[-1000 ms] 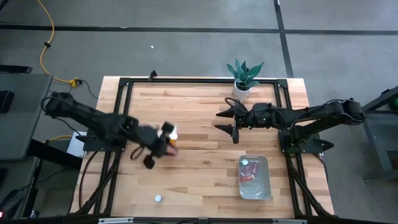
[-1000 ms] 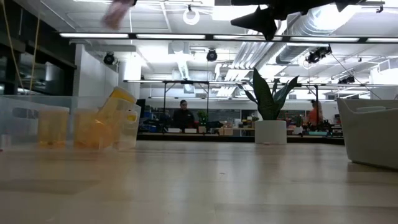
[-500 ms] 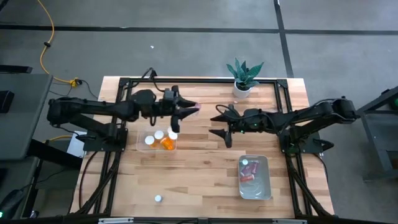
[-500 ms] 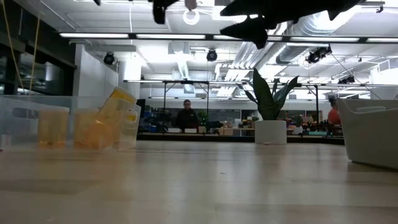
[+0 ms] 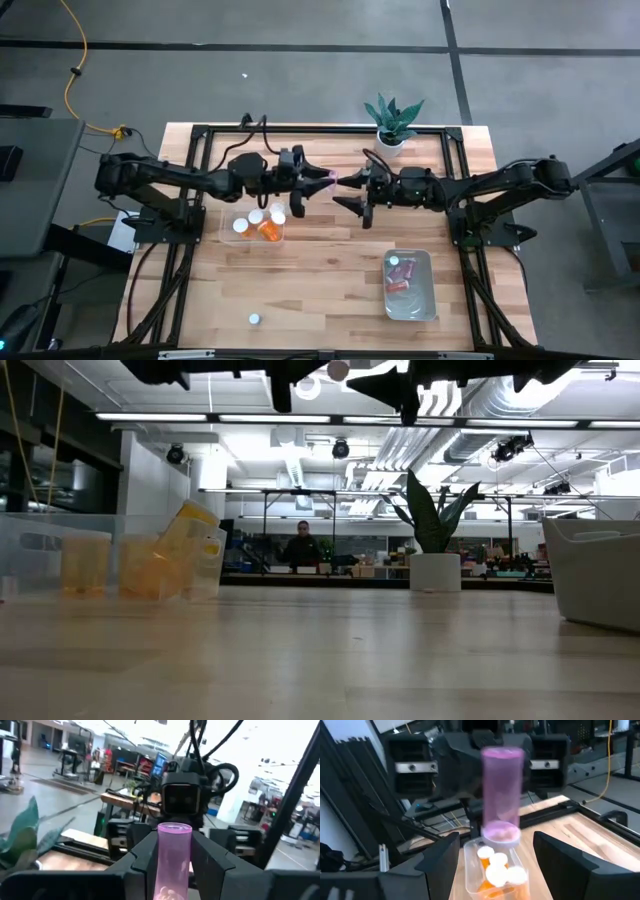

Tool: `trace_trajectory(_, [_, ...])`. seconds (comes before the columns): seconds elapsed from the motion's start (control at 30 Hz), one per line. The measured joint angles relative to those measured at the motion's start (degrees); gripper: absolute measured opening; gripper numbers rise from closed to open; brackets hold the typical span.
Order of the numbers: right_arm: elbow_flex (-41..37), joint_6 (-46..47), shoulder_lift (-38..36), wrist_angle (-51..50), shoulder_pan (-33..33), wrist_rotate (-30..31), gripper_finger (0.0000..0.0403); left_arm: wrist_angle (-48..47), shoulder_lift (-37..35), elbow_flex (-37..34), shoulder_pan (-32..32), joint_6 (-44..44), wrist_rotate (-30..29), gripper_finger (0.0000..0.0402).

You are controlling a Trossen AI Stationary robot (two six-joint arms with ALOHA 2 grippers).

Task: Pick and place medicine bottles into bin by pill shape (circle, oval)
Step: Put the small pink pill bottle into the gray bin

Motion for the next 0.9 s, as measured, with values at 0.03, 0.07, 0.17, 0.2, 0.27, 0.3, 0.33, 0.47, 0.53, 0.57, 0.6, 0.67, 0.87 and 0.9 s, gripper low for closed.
trace_trajectory(0.03, [0.0,0.1,-0.1,0.4,0.0,-0.2,0.0248,0.4,0.2,0.0,0.0,0.0,-0.4,0.0088])
trace_trajectory(0.07, [0.0,0.1,-0.1,0.4,0.0,-0.3,0.0248,1.0,0.6,0.0,0.0,-0.1,-1.0,0.0088])
trace_trajectory(0.17, [0.0,0.1,0.0,0.7,0.0,-0.3,0.0248,1.5,1.4,0.0,0.0,-0.2,-1.8,0.0088])
trace_trajectory(0.2, [0.0,0.1,0.0,0.9,0.0,-0.3,0.0248,2.1,1.6,0.0,0.0,-0.3,-1.8,0.0088])
trace_trajectory(0.27, [0.0,0.0,0.0,0.9,0.0,-0.3,0.0248,3.3,1.6,0.0,0.0,-0.9,-1.8,0.0088])
trace_trajectory(0.3, [0.0,0.1,0.0,0.9,0.0,-0.3,0.0248,3.4,1.5,0.0,0.0,-1.0,-2.0,0.0088])
trace_trajectory(0.33, [0.0,0.2,0.0,0.9,-0.1,-0.3,0.0248,3.4,1.7,0.0,0.0,-1.0,-2.1,0.0088])
trace_trajectory(0.47, [0.0,0.6,0.0,0.9,0.0,0.6,0.0247,3.7,2.7,0.0,0.0,-1.6,-2.2,0.0088])
trace_trajectory(0.53, [0.0,1.0,0.0,0.9,-0.1,1.3,0.0243,5.4,3.5,0.0,-0.2,-2.4,-2.1,0.0088])
trace_trajectory(0.57, [0.0,1.4,0.0,0.9,-0.2,1.5,0.0238,5.8,4.0,0.0,-0.3,-2.8,-2.1,0.0088])
trace_trajectory(0.6, [0.0,1.6,0.0,0.8,-0.2,1.5,0.0232,6.3,4.5,0.0,-0.3,-3.0,-2.1,0.0088])
trace_trajectory(0.67, [0.0,1.6,0.0,0.8,-0.2,1.5,0.0216,6.7,5.0,0.2,-0.3,-3.0,-2.0,0.0088])
trace_trajectory(0.87, [0.0,1.6,0.0,0.8,-0.2,0.9,0.0167,6.8,5.3,0.4,-0.3,-3.0,-1.9,0.0088])
trace_trajectory(0.9, [0.0,1.6,0.0,0.8,-0.2,0.8,0.0159,6.7,5.3,0.4,-0.3,-3.0,-1.8,0.0088])
